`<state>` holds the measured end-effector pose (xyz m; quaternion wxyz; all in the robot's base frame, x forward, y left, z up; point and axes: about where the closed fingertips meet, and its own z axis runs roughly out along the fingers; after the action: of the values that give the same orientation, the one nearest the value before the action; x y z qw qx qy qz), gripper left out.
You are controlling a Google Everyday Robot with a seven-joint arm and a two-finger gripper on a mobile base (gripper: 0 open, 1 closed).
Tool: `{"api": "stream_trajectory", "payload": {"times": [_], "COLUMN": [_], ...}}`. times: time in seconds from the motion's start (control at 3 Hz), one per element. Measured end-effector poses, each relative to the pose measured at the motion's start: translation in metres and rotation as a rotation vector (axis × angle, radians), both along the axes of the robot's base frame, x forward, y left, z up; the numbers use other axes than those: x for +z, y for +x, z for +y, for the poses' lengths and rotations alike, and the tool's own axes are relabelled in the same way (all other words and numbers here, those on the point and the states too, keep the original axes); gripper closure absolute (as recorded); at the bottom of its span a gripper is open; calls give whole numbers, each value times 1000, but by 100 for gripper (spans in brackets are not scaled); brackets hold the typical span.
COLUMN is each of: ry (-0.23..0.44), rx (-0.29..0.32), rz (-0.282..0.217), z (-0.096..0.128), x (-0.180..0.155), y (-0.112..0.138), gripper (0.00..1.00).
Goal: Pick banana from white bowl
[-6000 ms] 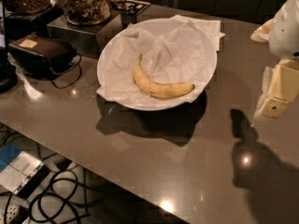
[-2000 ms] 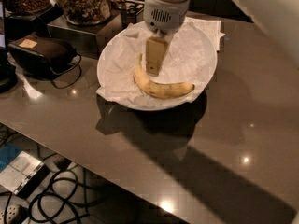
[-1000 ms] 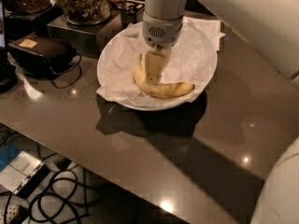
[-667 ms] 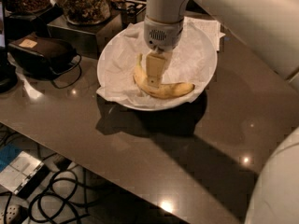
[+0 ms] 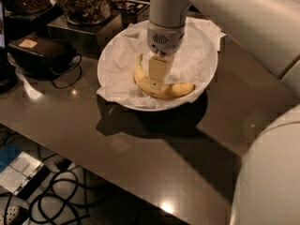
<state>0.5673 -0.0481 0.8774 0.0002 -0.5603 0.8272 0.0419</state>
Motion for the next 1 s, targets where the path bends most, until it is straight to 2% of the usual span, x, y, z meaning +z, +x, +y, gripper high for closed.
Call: {"api": "stream_trajectory", "payload": {"times": [1.0], "ry": [34], "rx": [-39], "rz": [98], "z": [-16], "x": [-29], "y": [-3], "gripper": [43]}}
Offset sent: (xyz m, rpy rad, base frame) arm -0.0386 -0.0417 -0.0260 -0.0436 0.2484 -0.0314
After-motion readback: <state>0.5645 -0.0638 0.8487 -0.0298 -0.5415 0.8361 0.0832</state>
